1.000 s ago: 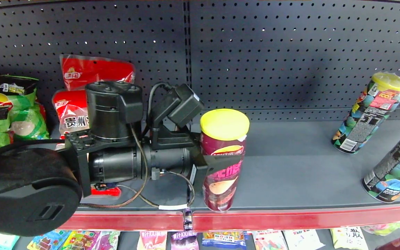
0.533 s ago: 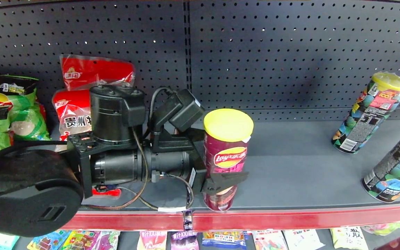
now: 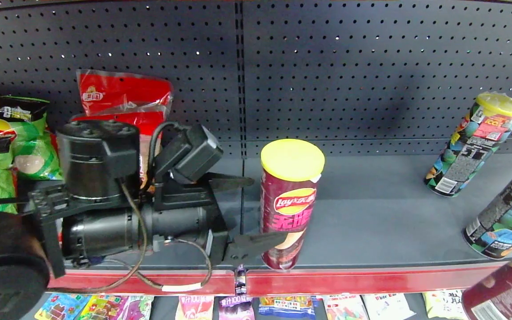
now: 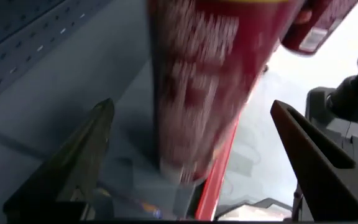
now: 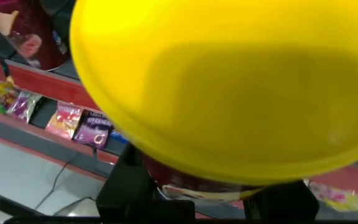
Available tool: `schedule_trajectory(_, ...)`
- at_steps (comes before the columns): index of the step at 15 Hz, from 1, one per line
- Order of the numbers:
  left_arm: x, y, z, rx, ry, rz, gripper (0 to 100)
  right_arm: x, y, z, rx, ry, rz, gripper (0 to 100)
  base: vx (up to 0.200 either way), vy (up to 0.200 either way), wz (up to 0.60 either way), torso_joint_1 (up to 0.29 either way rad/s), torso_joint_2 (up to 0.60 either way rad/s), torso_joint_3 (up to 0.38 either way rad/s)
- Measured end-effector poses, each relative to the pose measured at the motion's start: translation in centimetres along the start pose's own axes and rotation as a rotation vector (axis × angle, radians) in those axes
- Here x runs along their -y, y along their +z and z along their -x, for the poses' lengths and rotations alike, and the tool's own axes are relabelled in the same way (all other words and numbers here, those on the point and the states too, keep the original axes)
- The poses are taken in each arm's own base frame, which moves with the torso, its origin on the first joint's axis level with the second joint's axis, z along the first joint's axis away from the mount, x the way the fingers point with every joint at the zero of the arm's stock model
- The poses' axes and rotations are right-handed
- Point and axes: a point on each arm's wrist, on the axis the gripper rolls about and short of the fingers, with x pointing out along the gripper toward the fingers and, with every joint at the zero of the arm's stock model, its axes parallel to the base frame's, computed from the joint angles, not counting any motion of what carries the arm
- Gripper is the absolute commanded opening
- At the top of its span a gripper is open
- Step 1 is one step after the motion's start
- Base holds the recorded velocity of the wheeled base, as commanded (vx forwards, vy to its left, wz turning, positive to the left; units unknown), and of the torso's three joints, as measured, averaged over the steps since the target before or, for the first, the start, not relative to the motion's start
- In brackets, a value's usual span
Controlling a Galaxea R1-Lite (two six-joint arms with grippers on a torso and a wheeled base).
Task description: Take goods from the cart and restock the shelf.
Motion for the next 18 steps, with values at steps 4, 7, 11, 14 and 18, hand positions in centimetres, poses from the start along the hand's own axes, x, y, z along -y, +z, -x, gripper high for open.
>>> schedule_trajectory(4, 1.4, -2.3, 4.0, -0.046, 0.085, 0.041, 100, 0.9, 4.9, -4.4, -0.033, 0.177, 0.095, 0, 0.0, 0.0, 0.0, 0.0, 0.0, 0.0)
schedule_trajectory(7, 2.6, -3.3, 6.0, -0.052, 0.107, 0.063, 100, 1.2, 8.8, -9.9, -0.011, 0.244, 0.129, 0, 0.0, 0.0, 0.0, 0.0, 0.0, 0.0)
schedule_trajectory(11, 3.2, -3.6, 7.0, -0.044, 0.11, 0.062, 100, 0.9, 12.7, -18.0, 0.017, 0.303, 0.153, 0, 0.0, 0.0, 0.0, 0.0, 0.0, 0.0)
schedule_trajectory(14, 3.2, -3.6, 7.1, -0.044, 0.116, 0.063, 100, -0.4, 14.2, -23.2, 0.028, 0.356, 0.168, 0, 0.0, 0.0, 0.0, 0.0, 0.0, 0.0)
schedule_trajectory(18, 3.1, -3.7, 7.0, -0.049, 0.119, 0.068, 100, -3.0, 14.5, -28.4, 0.039, 0.426, 0.182, 0, 0.0, 0.0, 0.0, 0.0, 0.0, 0.0)
